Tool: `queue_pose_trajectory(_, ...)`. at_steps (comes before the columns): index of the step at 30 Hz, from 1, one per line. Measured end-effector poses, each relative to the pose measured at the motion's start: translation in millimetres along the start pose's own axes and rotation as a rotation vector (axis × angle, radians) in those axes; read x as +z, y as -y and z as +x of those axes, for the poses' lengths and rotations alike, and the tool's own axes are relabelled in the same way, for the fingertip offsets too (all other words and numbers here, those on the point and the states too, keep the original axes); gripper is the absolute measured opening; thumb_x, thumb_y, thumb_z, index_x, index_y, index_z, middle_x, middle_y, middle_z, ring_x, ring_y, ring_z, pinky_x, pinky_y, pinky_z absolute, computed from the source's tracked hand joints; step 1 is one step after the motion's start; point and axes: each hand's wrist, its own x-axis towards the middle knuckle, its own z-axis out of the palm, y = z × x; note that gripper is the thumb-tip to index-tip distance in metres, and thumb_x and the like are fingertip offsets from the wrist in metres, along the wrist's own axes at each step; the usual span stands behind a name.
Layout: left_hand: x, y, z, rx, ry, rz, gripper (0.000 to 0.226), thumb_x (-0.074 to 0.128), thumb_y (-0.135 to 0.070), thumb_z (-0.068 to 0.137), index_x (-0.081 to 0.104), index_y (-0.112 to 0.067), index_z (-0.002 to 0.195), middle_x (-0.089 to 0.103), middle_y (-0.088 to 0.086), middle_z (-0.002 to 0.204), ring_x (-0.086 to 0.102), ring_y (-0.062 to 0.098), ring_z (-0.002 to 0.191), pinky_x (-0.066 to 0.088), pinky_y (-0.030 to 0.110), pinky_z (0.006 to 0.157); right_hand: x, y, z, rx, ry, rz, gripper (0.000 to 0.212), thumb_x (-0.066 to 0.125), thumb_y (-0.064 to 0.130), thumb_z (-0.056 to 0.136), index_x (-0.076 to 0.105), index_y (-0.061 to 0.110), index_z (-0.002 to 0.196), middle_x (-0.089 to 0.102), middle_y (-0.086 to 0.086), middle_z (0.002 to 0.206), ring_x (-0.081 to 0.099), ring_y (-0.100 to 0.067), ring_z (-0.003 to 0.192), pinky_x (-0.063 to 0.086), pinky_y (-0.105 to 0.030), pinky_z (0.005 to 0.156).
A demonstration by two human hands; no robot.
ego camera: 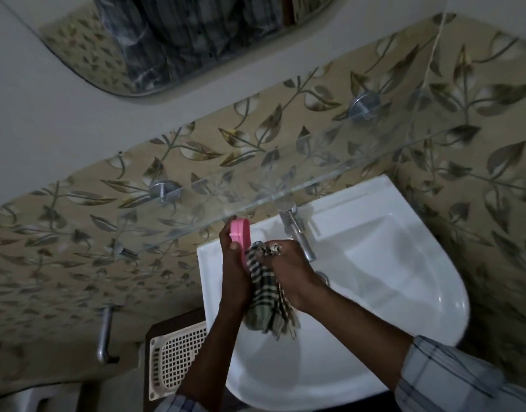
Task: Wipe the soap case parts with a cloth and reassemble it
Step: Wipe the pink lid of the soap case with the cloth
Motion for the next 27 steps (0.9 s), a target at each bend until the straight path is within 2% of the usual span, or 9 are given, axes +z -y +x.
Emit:
queue_pose_trajectory(2, 1.8, 0.0, -3.6, 0.133, 0.062, -0.029, 0.056, 0.044, -0.061, 0.095, 0.039, -0.037, 0.145, 0.044, -0.001, 0.154, 0.046, 0.023, 0.14, 0.041, 0.039, 0.114, -2.9, 10.4, 0.2, 0.095, 0.006, 0.182, 0.021, 0.069, 0.016, 0.081, 0.073, -0.002, 0.092, 0.075, -0.026, 0.091, 0.074, -0.035, 0.084, 0.059, -0.047, 0.078)
queue_pose_trajectory(6, -0.2, 13.8, -19.5, 0.162, 0.086, 0.055, 0.081, 0.047, -0.079, 0.084, 0.03, -0.035, 0.149, 0.031, 0.009, 0.158, 0.034, 0.029, 0.148, 0.035, 0.056, 0.117, -4.8, 24.2, -7.1, -0.067, 0.036, 0.115, 0.02, 0.078, 0.012, 0.076, 0.075, 0.009, 0.095, 0.078, -0.014, 0.091, 0.075, -0.03, 0.087, 0.06, -0.045, 0.083)
queue_pose_trajectory(10, -0.4, 5.9, -27.9, 0.011, 0.177, 0.057, 0.067, 0.044, -0.085, 0.08, 0.029, -0.065, 0.142, 0.044, -0.026, 0.147, 0.049, 0.002, 0.134, 0.053, 0.023, 0.096, -17.1, 23.8, -17.5, -0.295, -0.009, -0.126, 0.033, 0.08, 0.014, 0.074, 0.071, 0.022, 0.105, 0.078, 0.001, 0.093, 0.075, -0.019, 0.082, 0.062, -0.038, 0.072)
queue_pose_trajectory(13, -19.8, -6.3, -19.8, -0.443, 0.106, -0.392, 0.083, 0.026, -0.084, 0.087, 0.045, -0.034, 0.15, 0.057, 0.008, 0.148, 0.061, 0.028, 0.129, 0.045, 0.054, 0.111, -35.0, 19.3, -20.1, -0.765, 0.154, -0.541, 0.046, 0.074, -0.002, 0.074, 0.067, 0.014, 0.116, 0.073, 0.003, 0.106, 0.066, -0.004, 0.1, 0.05, -0.017, 0.085)
queue_pose_trajectory(17, -29.9, -39.5, -1.6, -0.932, 0.307, -0.63, 0.105, 0.041, -0.078, 0.083, 0.06, 0.015, 0.128, 0.061, 0.039, 0.126, 0.069, 0.048, 0.107, 0.057, 0.06, 0.088, -40.7, -11.7, -33.7, -1.107, 0.318, -1.215, 0.064, 0.063, -0.011, 0.071, 0.056, 0.004, 0.133, 0.069, -0.014, 0.114, 0.063, -0.026, 0.104, 0.052, -0.034, 0.09)
queue_pose_trajectory(19, -15.8, -42.2, 2.5, -0.958, 0.223, -0.557, 0.085, 0.046, -0.065, 0.092, 0.064, 0.013, 0.122, 0.069, 0.035, 0.111, 0.074, 0.044, 0.093, 0.063, 0.051, 0.079, -35.9, -27.0, -40.4, -1.059, 0.216, -1.265, 0.067, 0.061, -0.007, 0.069, 0.054, 0.007, 0.135, 0.071, -0.013, 0.108, 0.067, -0.027, 0.096, 0.056, -0.034, 0.085)
queue_pose_trajectory(21, -2.3, -28.1, -3.6, -0.854, 0.077, -0.444, 0.065, 0.051, -0.054, 0.096, 0.066, 0.004, 0.121, 0.074, 0.027, 0.098, 0.073, 0.037, 0.085, 0.061, 0.044, 0.078, -26.9, -28.0, -42.9, -0.802, 0.121, -1.015, 0.066, 0.057, -0.006, 0.071, 0.053, 0.016, 0.133, 0.073, -0.009, 0.097, 0.07, -0.022, 0.082, 0.058, -0.031, 0.07)
queue_pose_trajectory(25, 12.8, -2.7, -29.8, -0.501, -0.066, -0.198, 0.043, 0.054, -0.048, 0.098, 0.079, -0.016, 0.085, 0.077, 0.011, 0.083, 0.073, 0.023, 0.076, 0.06, 0.03, 0.067, -17.2, -8.8, -40.7, -0.304, -0.003, -0.475, 0.04, 0.061, 0.016, 0.075, 0.065, 0.034, 0.111, 0.074, 0.018, 0.086, 0.066, 0.014, 0.081, 0.053, -0.006, 0.068)
queue_pose_trajectory(27, 12.7, 2.7, -38.6, -0.373, -0.034, -0.157, 0.05, 0.044, -0.051, 0.101, 0.079, -0.019, 0.084, 0.077, 0.01, 0.084, 0.072, 0.023, 0.08, 0.06, 0.034, 0.072, -14.7, -0.5, -37.7, -0.175, -0.02, -0.281, 0.022, 0.067, 0.017, 0.078, 0.072, 0.03, 0.095, 0.077, 0.011, 0.081, 0.072, 0.0, 0.08, 0.059, -0.023, 0.072)
